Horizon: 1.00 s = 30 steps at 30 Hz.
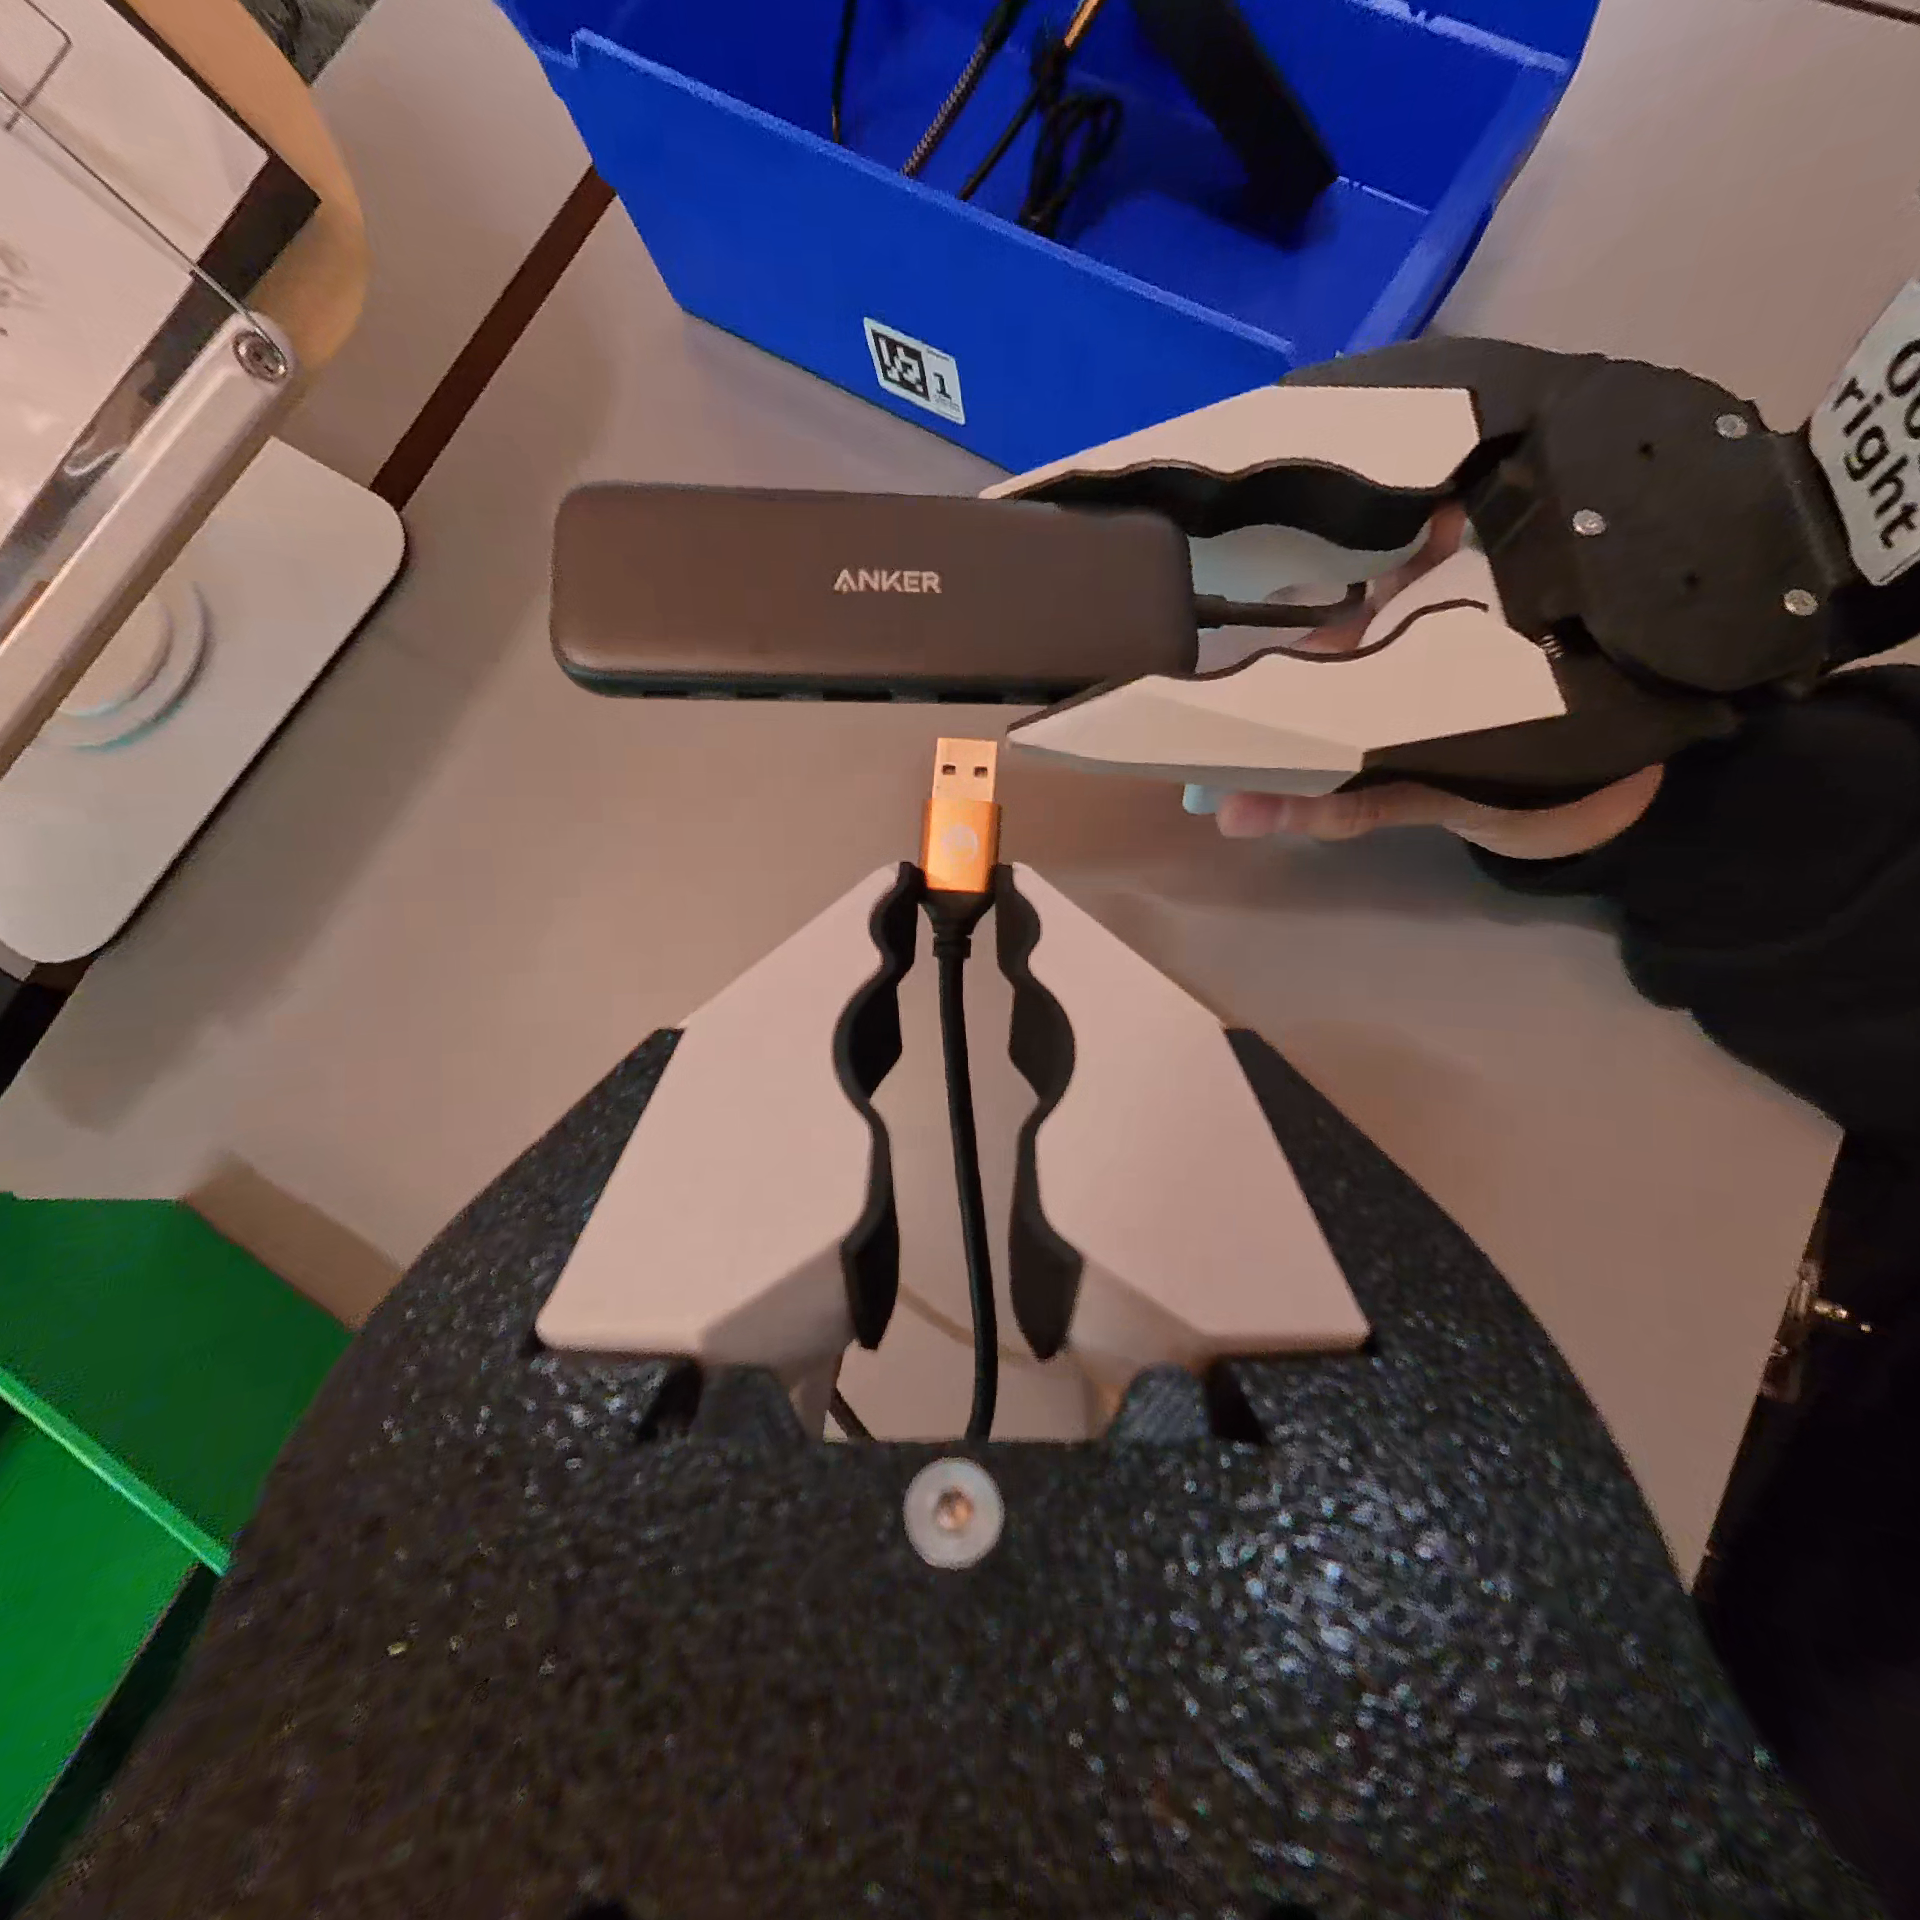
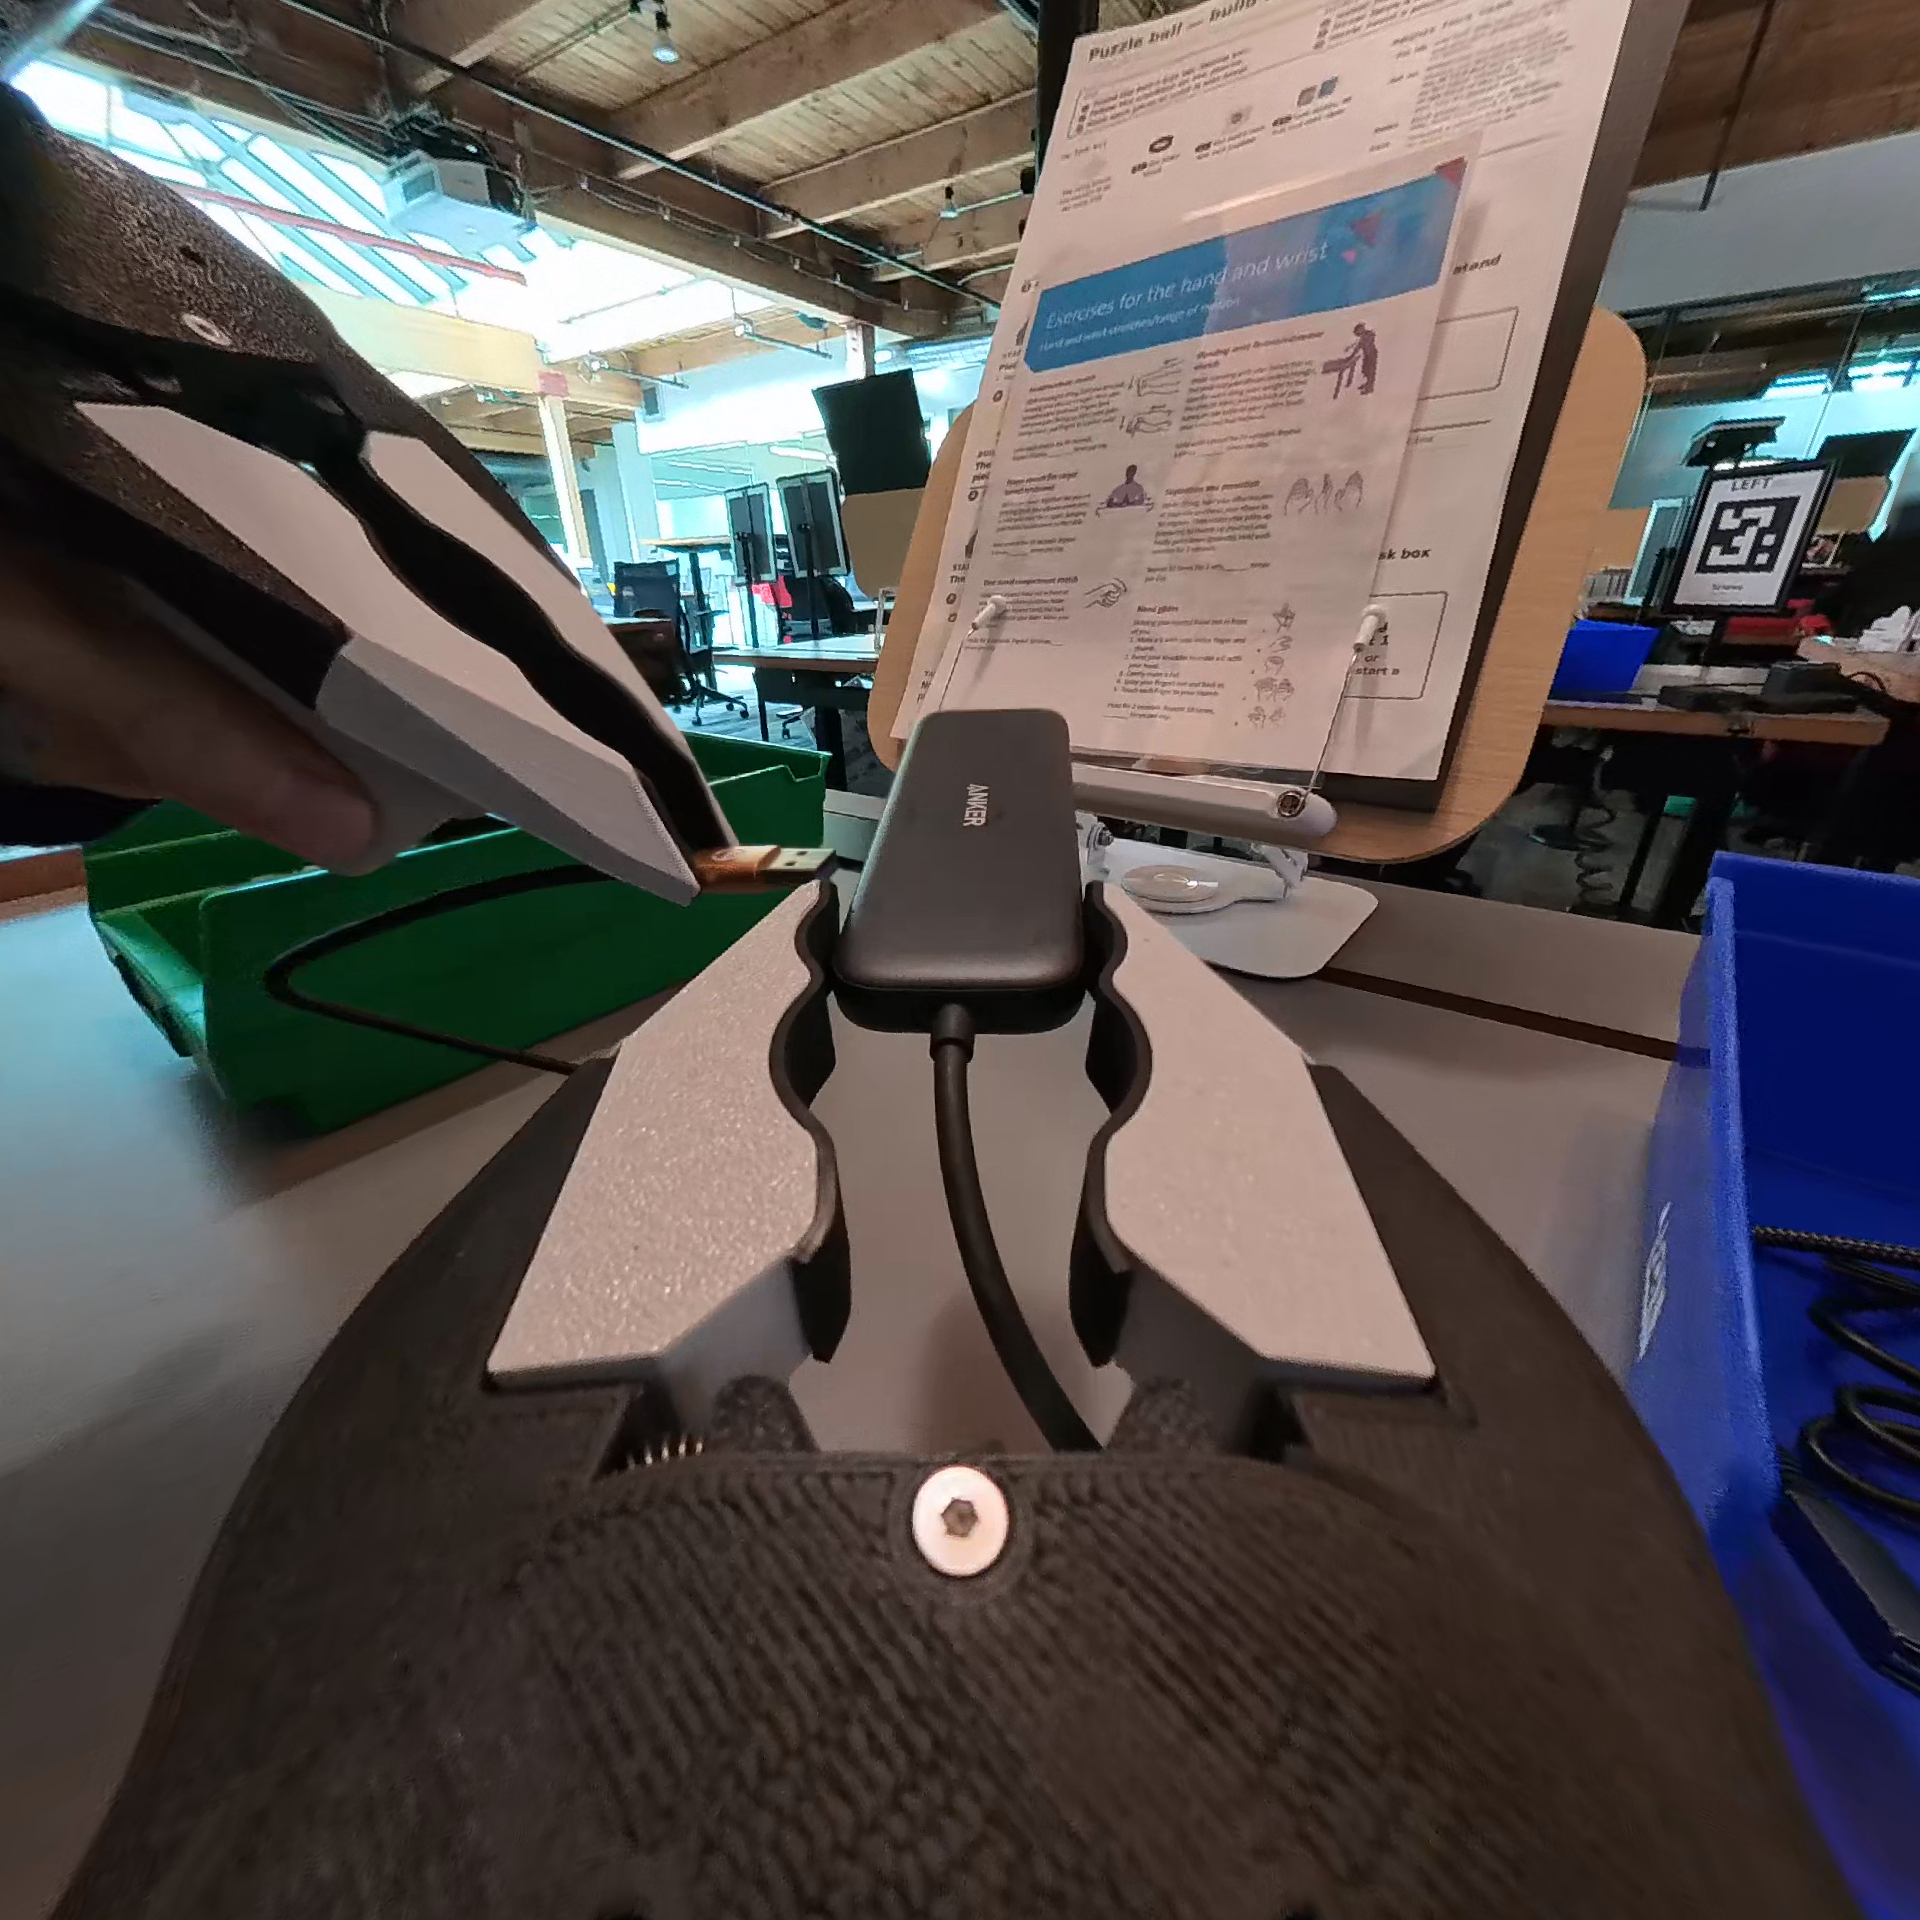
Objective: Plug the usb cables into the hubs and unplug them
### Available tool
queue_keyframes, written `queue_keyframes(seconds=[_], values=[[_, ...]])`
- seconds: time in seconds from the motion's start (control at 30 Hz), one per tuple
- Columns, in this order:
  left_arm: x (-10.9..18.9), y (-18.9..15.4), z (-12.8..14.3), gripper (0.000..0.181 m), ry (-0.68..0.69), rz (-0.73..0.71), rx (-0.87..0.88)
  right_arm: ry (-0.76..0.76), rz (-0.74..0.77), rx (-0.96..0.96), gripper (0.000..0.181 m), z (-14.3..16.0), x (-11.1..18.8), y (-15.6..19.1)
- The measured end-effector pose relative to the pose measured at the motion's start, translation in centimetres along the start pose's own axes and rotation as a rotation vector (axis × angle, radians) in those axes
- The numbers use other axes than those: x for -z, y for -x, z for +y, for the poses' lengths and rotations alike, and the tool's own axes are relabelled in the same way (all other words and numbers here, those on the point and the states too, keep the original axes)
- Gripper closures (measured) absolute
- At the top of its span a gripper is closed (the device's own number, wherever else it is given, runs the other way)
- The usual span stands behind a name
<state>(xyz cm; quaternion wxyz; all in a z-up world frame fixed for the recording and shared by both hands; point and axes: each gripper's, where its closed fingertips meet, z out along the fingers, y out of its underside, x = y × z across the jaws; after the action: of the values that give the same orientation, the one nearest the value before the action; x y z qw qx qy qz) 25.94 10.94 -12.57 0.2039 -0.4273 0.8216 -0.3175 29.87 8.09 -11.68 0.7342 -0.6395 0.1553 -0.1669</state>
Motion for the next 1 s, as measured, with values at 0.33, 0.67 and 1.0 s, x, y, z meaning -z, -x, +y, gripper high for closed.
queue_keyframes(seconds=[0.33, 0.67, 1.0], values=[[-1.1, 0.2, -0.9, 0.168, -0.018, 0.036, -0.004, -0.02, 0.033, -0.01, 0.136, -0.3, 0.1, -0.4], [-1.3, 0.0, -1.1, 0.168, -0.013, -0.008, -0.042, -0.007, 0.059, 0.002, 0.136, 0.0, 0.1, -0.8], [-1.9, 0.2, -1.7, 0.169, -0.029, -0.075, -0.098, 0.003, 0.064, 0.01, 0.136, 0.1, 0.2, -0.9]])
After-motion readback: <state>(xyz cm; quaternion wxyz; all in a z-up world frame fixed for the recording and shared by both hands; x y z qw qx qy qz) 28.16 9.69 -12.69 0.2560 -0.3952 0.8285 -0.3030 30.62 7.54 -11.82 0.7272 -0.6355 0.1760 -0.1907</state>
